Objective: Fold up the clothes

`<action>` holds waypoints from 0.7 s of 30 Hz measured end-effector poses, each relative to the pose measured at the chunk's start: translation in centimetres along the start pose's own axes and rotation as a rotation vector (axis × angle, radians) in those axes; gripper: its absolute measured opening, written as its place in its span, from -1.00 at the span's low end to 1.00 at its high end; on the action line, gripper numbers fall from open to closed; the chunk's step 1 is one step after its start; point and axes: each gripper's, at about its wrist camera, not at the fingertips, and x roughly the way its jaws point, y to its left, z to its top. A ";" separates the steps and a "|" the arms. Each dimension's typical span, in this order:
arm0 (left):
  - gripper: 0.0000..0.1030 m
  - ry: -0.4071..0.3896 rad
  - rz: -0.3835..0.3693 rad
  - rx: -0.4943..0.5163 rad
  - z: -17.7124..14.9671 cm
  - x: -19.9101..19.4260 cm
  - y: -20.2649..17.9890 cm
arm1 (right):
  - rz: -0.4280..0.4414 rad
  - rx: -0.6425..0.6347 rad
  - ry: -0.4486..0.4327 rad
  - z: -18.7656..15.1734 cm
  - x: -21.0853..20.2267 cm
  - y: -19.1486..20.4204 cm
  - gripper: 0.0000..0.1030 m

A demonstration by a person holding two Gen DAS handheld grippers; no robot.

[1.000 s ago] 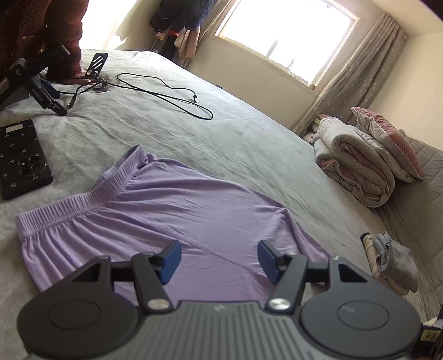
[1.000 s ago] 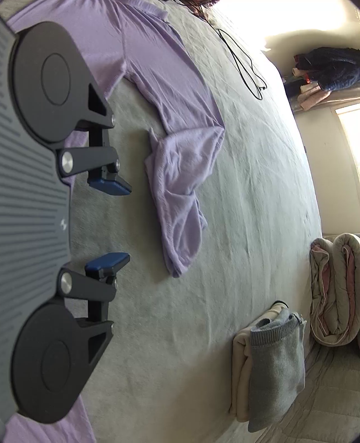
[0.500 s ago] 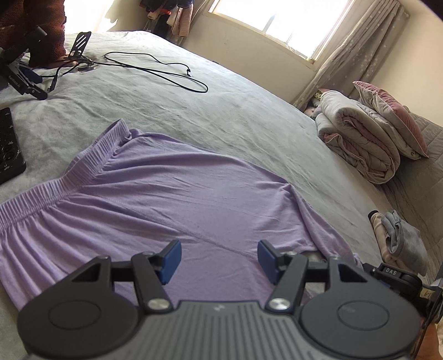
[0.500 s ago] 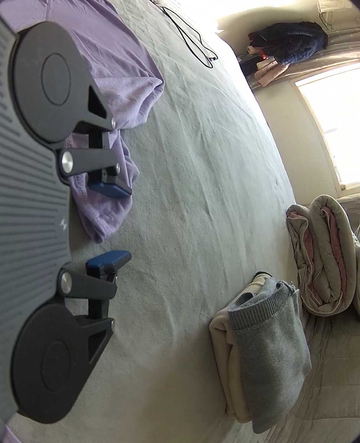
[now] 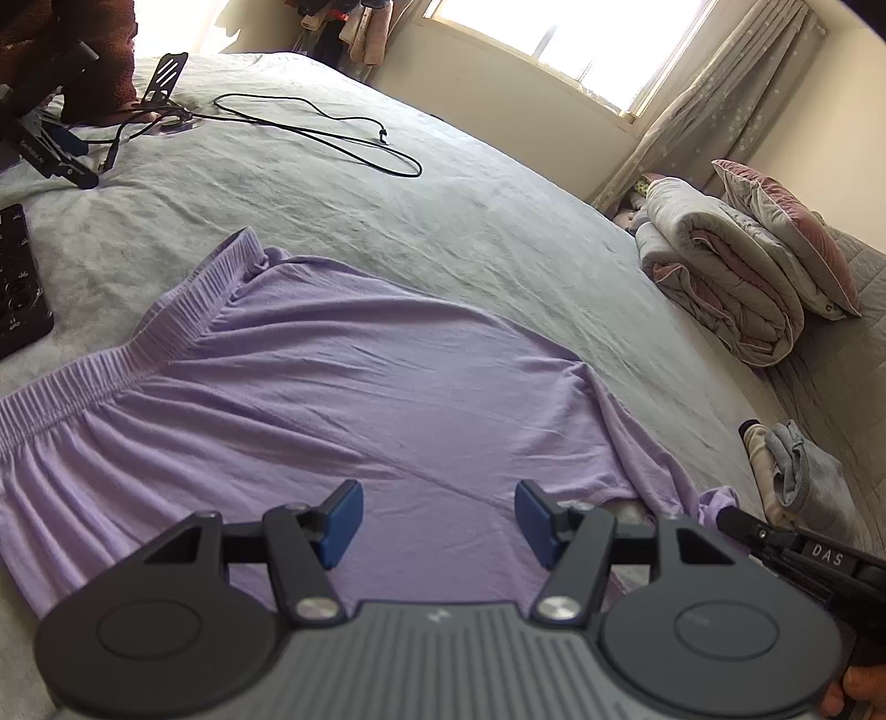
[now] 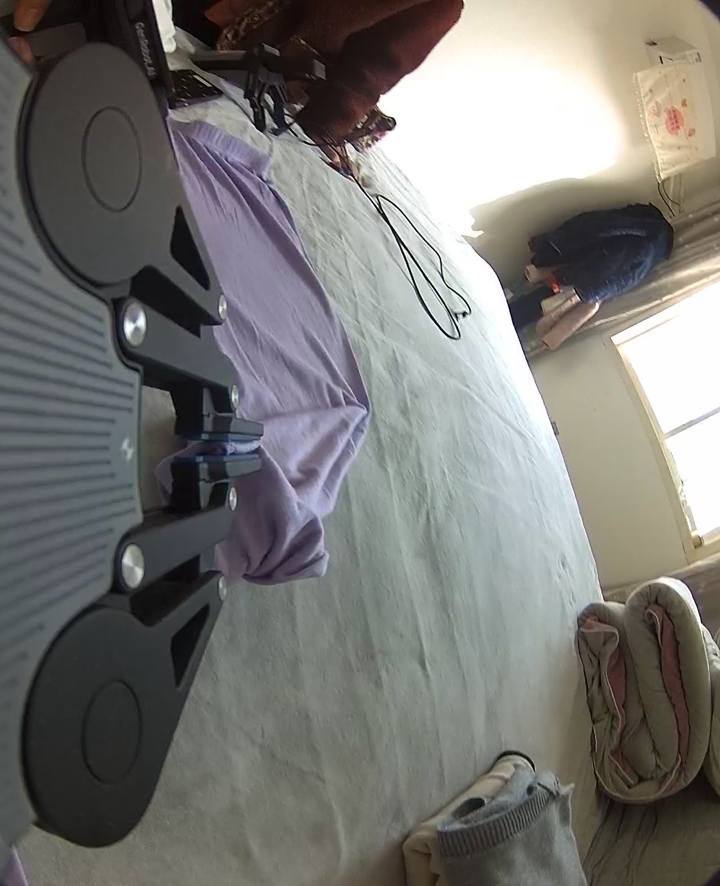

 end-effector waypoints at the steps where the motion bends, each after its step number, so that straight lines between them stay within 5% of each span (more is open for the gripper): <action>1: 0.20 0.001 0.001 0.001 0.0 0.0 0.0 | 0.016 -0.021 0.018 -0.3 0.2 0.7 -0.88; 8: 0.20 0.013 -0.005 -0.006 0.0 0.1 0.2 | 0.002 -0.109 0.079 -1.4 1.1 2.2 -0.71; 10: 0.20 0.011 -0.007 -0.011 0.1 0.0 0.2 | -0.007 -0.106 0.060 -1.2 0.8 2.0 -0.45; 11: 0.20 0.011 -0.008 -0.014 0.1 0.0 0.3 | -0.015 -0.100 0.042 -1.1 0.5 1.8 -0.16; 12: 0.20 0.011 -0.010 -0.018 0.1 0.0 0.3 | -0.024 -0.093 0.017 -0.9 0.2 1.6 -0.11; 21: 0.20 0.019 -0.007 -0.016 0.0 0.3 0.3 | -0.135 -0.035 -0.083 0.1 -0.3 -1.5 -0.11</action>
